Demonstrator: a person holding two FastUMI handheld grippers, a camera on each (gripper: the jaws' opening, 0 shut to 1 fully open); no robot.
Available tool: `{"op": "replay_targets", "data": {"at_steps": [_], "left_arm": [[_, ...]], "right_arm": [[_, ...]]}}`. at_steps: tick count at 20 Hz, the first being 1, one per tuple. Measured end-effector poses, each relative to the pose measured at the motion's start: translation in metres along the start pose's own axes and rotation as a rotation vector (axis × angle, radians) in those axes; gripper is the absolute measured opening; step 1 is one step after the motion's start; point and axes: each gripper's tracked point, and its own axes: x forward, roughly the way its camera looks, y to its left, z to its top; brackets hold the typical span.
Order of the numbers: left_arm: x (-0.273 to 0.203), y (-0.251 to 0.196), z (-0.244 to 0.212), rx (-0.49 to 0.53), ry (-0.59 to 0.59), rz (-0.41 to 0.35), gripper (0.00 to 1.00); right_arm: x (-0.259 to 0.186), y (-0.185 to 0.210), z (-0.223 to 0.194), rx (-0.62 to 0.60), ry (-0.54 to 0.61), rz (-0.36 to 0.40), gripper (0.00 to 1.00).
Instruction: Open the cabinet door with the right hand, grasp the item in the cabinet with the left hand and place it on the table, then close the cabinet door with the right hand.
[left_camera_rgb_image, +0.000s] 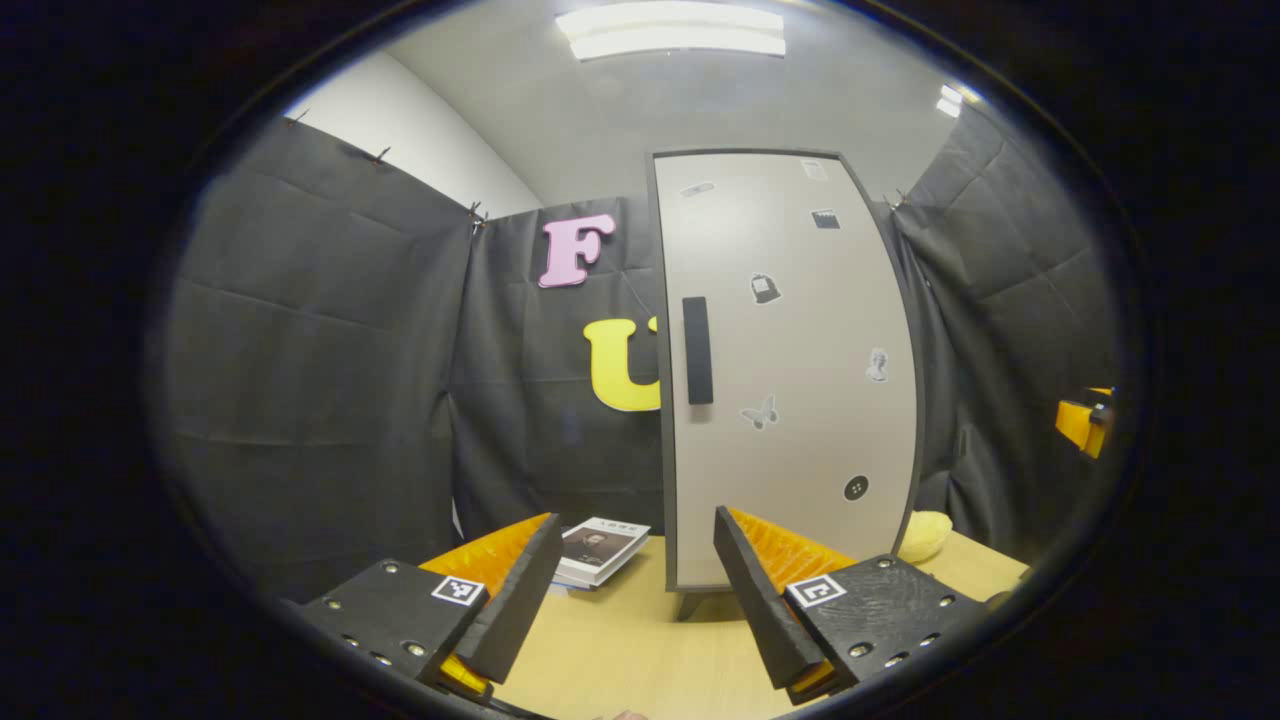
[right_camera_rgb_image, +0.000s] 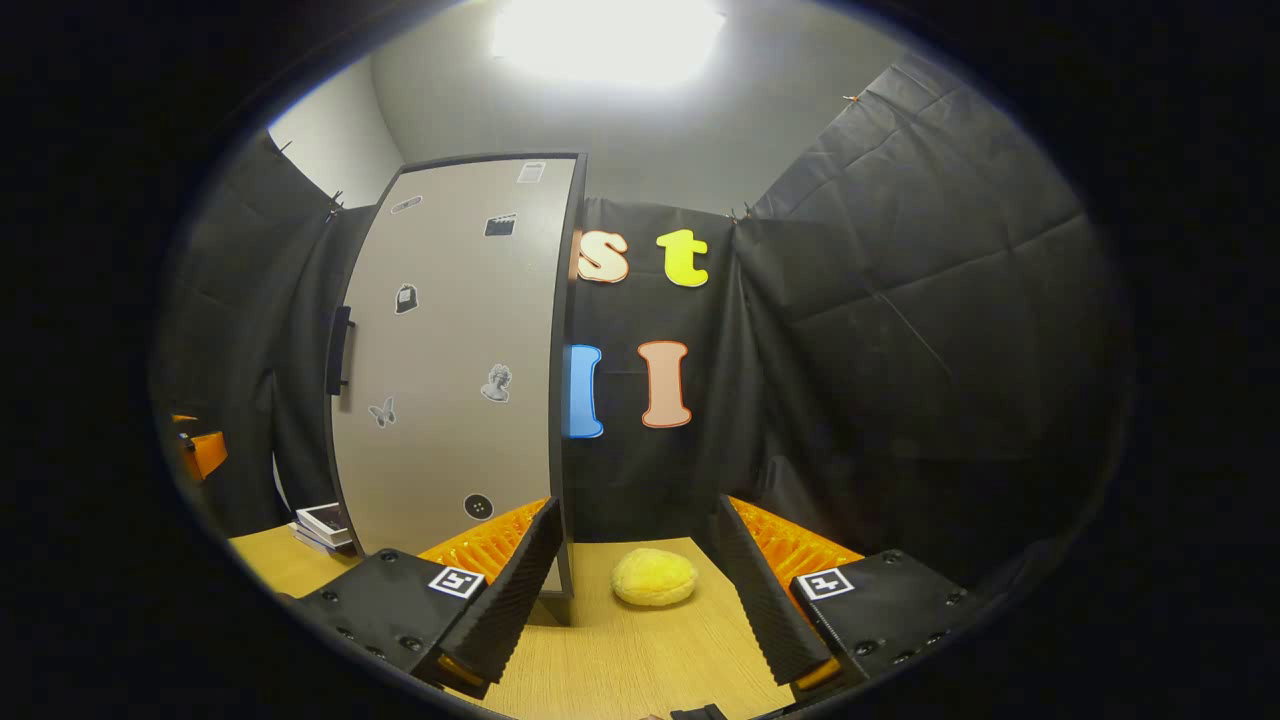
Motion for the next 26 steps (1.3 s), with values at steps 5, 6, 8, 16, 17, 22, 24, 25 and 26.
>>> {"op": "replay_targets", "data": {"at_steps": [5, 6, 8, 16, 17, 22, 24, 25, 26], "left_arm": [[-0.004, -0.002, -0.001, -0.001, 0.002, 0.007, 0.91], [-0.004, -0.002, 0.000, -0.001, 0.002, 0.010, 0.91], [-0.004, -0.004, 0.001, 0.001, 0.000, 0.016, 0.91], [-0.014, 0.001, -0.005, 0.027, 0.012, 0.102, 0.94], [-0.017, 0.007, -0.007, 0.035, 0.013, 0.121, 0.94], [-0.019, 0.042, -0.009, 0.014, 0.009, 0.168, 0.91], [-0.014, 0.062, -0.014, 0.023, 0.021, 0.170, 0.91], [-0.011, 0.072, -0.014, 0.028, 0.018, 0.168, 0.91], [-0.007, 0.084, -0.011, 0.033, 0.008, 0.170, 0.92]], "right_arm": [[0.000, -0.001, -0.001, -0.003, 0.003, 0.005, 0.98], [0.001, -0.002, -0.002, -0.002, 0.003, 0.007, 0.98], [0.003, -0.005, -0.004, 0.001, 0.009, 0.014, 0.98], [0.024, 0.030, 0.005, 0.025, 0.007, 0.164, 0.97], [0.028, 0.041, 0.010, 0.024, 0.001, 0.193, 0.96], [0.045, 0.107, 0.039, 0.049, 0.001, 0.297, 0.96], [0.053, 0.136, 0.054, 0.049, -0.007, 0.314, 0.96], [0.056, 0.152, 0.062, 0.049, -0.014, 0.327, 0.96], [0.060, 0.167, 0.071, 0.050, -0.026, 0.337, 0.96]]}}
